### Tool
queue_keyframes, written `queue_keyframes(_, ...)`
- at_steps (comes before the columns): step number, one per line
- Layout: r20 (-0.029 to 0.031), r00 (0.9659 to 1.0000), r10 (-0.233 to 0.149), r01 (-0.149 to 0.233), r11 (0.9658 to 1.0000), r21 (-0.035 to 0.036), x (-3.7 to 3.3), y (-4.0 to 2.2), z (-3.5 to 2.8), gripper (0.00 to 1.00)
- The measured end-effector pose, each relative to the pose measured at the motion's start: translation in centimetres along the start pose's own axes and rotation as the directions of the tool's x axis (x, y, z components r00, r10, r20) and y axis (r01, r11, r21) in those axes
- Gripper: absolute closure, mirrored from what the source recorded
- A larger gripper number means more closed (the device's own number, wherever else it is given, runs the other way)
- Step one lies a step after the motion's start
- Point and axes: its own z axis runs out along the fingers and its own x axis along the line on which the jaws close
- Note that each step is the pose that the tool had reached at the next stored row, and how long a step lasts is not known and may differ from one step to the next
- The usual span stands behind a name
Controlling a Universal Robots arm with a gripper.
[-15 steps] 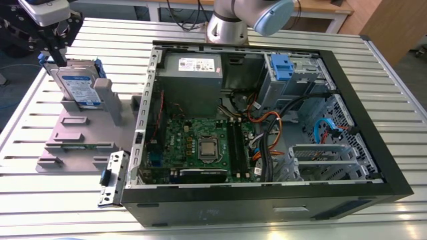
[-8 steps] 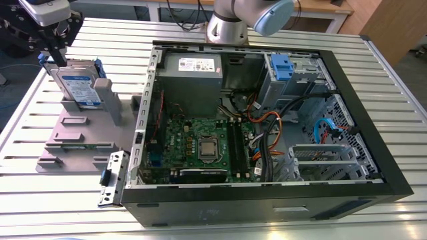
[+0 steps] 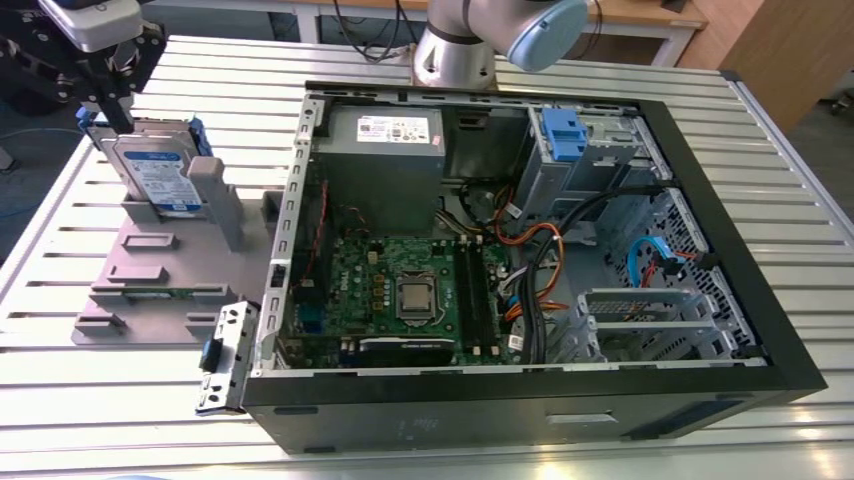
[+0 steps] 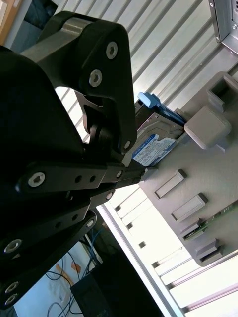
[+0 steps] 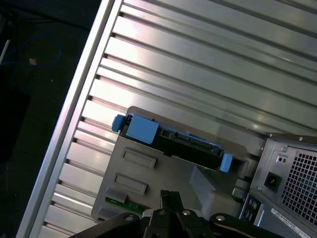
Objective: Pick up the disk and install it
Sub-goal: 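Pick up the disk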
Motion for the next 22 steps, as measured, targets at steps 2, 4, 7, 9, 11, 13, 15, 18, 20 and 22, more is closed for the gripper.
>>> queue_keyframes(2,0.0,1.0,-0.002,0.002,1.0,0.0001,0.0,0.0,0.0,0.89)
queue_keyframes(4,-0.0001,1.0,-0.004,0.004,1.0,0.0001,0.0,0.0,0.0,0.89)
queue_keyframes(7,-0.0001,1.0,-0.007,0.007,1.0,0.0001,0.0,0.0,0.0,0.89)
queue_keyframes(9,-0.0002,1.0,-0.009,0.009,1.0,0.0001,0.0,0.0,0.0,0.89)
queue_keyframes(11,-0.0002,0.9999,-0.012,0.012,0.9999,0.0002,0.0,0.0,0.0,0.89)
queue_keyframes(13,-0.0002,0.9999,-0.014,0.014,0.9999,0.0002,0.0,0.0,0.0,0.89)
queue_keyframes(15,-0.0003,0.9999,-0.016,0.016,0.9999,0.0002,0.0,0.0,0.0,0.89)
queue_keyframes(18,-0.0003,0.9998,-0.019,0.019,0.9998,0.0003,0.0,0.0,0.0,0.89)
queue_keyframes(20,-0.0004,0.9998,-0.021,0.021,0.9998,0.0003,0.0,0.0,0.0,0.89)
queue_keyframes(22,-0.0004,0.9997,-0.023,0.023,0.9997,0.0003,0.0,0.0,0.0,0.89)
